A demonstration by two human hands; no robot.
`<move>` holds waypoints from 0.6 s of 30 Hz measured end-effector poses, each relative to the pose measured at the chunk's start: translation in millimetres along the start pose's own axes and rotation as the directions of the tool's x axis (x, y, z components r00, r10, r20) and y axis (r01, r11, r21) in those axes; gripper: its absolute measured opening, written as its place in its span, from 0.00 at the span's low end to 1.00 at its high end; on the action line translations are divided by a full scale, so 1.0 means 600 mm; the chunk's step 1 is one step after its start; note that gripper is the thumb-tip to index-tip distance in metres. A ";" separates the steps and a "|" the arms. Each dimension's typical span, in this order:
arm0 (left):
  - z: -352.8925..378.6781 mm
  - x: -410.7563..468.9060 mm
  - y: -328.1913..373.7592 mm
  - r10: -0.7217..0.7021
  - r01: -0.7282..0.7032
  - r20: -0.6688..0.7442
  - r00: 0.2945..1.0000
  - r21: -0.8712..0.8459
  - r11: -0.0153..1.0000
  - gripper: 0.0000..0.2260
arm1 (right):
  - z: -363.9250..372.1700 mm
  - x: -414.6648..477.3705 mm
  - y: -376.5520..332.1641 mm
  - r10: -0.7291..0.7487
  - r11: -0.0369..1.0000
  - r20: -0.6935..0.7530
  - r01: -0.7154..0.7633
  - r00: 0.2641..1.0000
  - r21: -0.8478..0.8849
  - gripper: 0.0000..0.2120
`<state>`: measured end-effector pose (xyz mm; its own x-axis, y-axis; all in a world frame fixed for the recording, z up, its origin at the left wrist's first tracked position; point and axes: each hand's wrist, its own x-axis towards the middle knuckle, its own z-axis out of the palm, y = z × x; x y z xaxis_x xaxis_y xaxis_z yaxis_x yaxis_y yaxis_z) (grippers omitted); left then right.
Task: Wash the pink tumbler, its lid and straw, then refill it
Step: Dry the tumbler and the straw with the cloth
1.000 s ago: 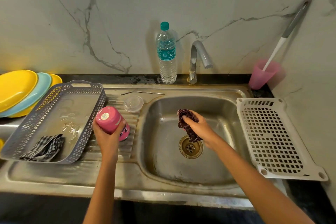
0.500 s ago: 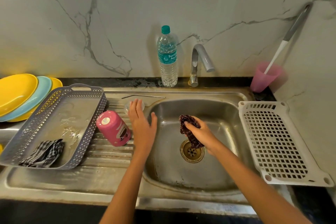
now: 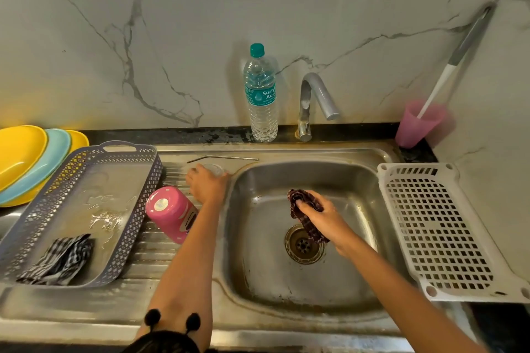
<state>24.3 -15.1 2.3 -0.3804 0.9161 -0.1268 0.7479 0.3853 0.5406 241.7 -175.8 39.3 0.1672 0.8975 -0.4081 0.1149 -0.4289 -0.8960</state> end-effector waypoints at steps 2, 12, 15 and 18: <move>-0.014 -0.013 0.013 -0.072 0.074 0.023 0.997 -0.065 0.995 0.37 | 0.001 -0.001 0.001 -0.002 1.000 -0.006 0.002 1.000 0.023 0.11; -0.014 -0.174 0.012 0.051 0.503 0.646 0.762 -0.639 0.583 0.52 | 0.023 -0.019 -0.009 0.010 0.954 -0.166 0.040 0.986 0.296 0.14; 0.007 -0.197 -0.001 0.054 0.641 0.737 0.674 -0.619 0.454 0.49 | 0.030 -0.033 -0.004 -0.046 0.951 -0.244 0.117 0.969 0.285 0.14; 0.017 -0.210 -0.008 0.021 0.691 0.753 0.658 -0.615 0.379 0.30 | 0.035 -0.051 0.001 -0.138 0.964 -0.267 0.192 0.954 0.186 0.08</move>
<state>74.1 -131.5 7.1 0.1753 0.6944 -0.6979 -0.3142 0.7113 0.6288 216.1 -201.5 47.8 0.4053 0.8876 -0.2188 -0.0392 -0.2222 -0.9742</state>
